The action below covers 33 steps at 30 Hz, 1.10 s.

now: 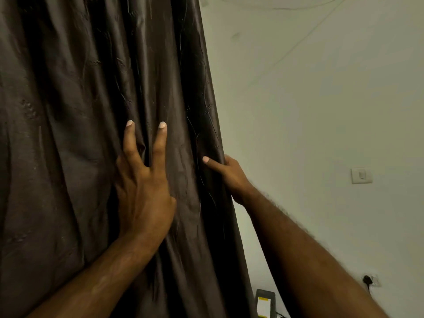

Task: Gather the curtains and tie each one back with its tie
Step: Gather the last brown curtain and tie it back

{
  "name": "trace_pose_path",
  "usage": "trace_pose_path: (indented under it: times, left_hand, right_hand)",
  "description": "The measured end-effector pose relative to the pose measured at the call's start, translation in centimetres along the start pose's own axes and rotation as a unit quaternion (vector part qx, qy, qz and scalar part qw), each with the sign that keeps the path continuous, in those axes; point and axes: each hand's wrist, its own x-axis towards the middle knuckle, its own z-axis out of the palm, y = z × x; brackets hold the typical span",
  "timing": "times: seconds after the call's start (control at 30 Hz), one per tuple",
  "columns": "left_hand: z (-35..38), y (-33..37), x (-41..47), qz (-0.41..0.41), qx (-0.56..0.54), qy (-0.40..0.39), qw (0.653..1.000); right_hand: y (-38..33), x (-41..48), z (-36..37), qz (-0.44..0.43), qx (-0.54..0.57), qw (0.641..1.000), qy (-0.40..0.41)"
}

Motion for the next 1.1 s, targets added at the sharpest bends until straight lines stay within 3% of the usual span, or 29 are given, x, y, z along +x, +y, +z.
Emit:
trace_pose_path:
  times: [0.2,0.33,0.5,0.83,0.93,1.1]
  left_hand:
    - [-4.6,-1.7,2.8,-0.009,0.073,0.038,0.997]
    - [-8.9,-3.1,3.3,-0.024,0.06,0.015,0.998]
    - [-16.0,-4.6,2.3,-0.057,0.014,-0.015,0.998]
    - [-32.3,-7.8,1.1,-0.112,-0.058,0.088,0.988]
    - [-33.4,-7.5,1.0,-0.133,-0.108,0.061,0.983]
    - [-31.7,-6.6,0.4,-0.083,-0.122,-0.011,0.989]
  right_hand:
    - [-7.8,0.0,3.4,-0.133,-0.113,0.982,0.068]
    - [-10.4,-2.7,6.5,-0.149,-0.183,0.969,0.079]
    - [-15.3,-8.3,12.5,-0.185,-0.136,0.972,0.049]
    - [-25.3,-23.4,22.8,-0.246,-0.014,0.968,-0.052]
    - [-26.0,-24.2,20.7,-0.222,-0.047,0.974,0.018]
    - [-26.5,-24.6,17.2,-0.232,-0.11,0.962,0.092]
